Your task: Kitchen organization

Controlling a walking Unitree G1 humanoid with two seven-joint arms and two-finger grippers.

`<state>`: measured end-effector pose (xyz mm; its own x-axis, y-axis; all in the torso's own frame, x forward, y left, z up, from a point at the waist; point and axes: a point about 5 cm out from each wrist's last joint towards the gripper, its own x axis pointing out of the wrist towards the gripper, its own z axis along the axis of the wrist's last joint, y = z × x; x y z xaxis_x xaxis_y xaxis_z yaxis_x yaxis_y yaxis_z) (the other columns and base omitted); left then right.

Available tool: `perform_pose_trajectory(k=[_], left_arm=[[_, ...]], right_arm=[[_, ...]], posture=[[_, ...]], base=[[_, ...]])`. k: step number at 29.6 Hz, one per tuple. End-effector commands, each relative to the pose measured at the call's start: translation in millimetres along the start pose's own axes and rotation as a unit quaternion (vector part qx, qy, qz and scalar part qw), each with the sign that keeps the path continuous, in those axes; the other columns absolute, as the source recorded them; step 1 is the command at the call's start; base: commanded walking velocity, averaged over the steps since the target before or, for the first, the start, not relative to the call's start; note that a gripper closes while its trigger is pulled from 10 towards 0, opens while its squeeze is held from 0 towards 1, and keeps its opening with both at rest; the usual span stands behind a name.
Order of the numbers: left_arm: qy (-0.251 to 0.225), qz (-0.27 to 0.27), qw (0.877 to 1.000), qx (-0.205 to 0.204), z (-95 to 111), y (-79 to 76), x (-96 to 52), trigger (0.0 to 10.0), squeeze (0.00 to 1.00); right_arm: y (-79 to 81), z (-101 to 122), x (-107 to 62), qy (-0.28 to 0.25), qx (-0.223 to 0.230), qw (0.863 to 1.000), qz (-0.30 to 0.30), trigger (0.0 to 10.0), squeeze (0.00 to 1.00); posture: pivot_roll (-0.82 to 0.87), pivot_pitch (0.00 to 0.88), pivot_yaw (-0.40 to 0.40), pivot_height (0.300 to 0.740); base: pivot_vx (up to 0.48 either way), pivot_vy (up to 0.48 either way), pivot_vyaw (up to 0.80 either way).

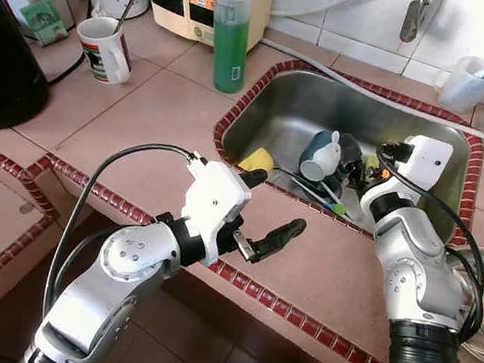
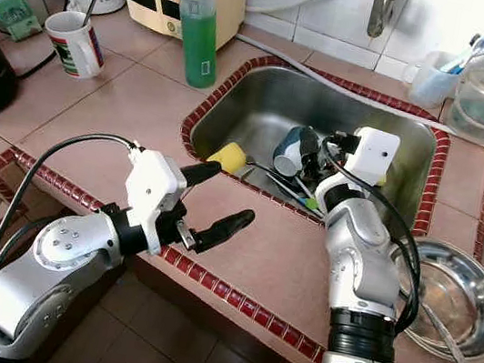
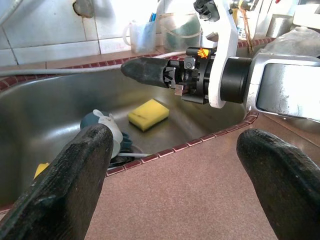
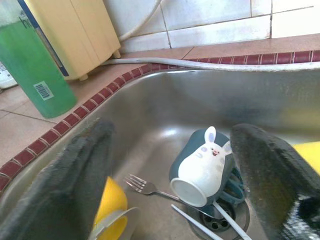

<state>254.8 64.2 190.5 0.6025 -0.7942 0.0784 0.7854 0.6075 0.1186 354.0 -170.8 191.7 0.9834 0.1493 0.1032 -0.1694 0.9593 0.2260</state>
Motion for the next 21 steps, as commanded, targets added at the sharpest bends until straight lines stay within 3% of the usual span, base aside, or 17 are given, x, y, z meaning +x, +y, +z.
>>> perform_pose_trajectory(k=[1,8,9,10,11,12,21], left_arm=[[0.0,0.0,1.0,0.0,0,0.5,-1.2,10.0,0.0],[0.0,0.0,1.0,0.0,0,0.5,-1.2,10.0,0.0],[-0.022,0.076,0.997,-0.011,1,31.3,3.8,10.0,0.0],[-0.037,0.131,0.99,-0.023,2,52.6,6.0,10.0,0.0],[-0.037,0.131,0.99,-0.023,2,52.6,6.0,10.0,0.0],[-0.052,0.184,0.981,-0.039,2,72.1,7.0,10.0,0.0],[-0.045,0.178,0.982,-0.043,-1,70.7,6.2,10.0,0.0]], right_arm=[[3.0,4,1.5,-0.008,-0.003,1.0,0.008,10.0,1.0],[3.0,4,1.5,-0.008,-0.003,1.0,0.008,10.0,1.0],[13.2,14,-10.8,-0.087,-0.041,0.995,0.022,10.0,1.0],[19.9,20,-20.6,-0.135,-0.069,0.988,0.024,10.0,0.39],[19.9,20,-20.6,-0.135,-0.069,0.988,0.024,10.0,0.39],[26.7,25,-31.0,-0.181,-0.093,0.979,0.023,10.0,0.0],[26.3,25,-32.7,-0.186,-0.103,0.977,0.018,10.0,0.0]], posture=[[-0.11,0.146,0.049,0.711],[-0.11,0.146,0.049,0.711],[-0.17,0.022,0.058,0.711],[-0.17,0.022,0.059,0.711],[-0.17,0.022,0.059,0.711],[-0.17,0.025,0.062,0.711],[-0.17,0.029,0.065,0.711]], base=[[0.0,0.0,0.0],[0.0,0.0,0.0],[0.0,0.0,0.0],[0.0,0.0,0.0],[0.0,0.0,0.0],[0.0,0.0,0.0],[0.0,0.0,0.0]])
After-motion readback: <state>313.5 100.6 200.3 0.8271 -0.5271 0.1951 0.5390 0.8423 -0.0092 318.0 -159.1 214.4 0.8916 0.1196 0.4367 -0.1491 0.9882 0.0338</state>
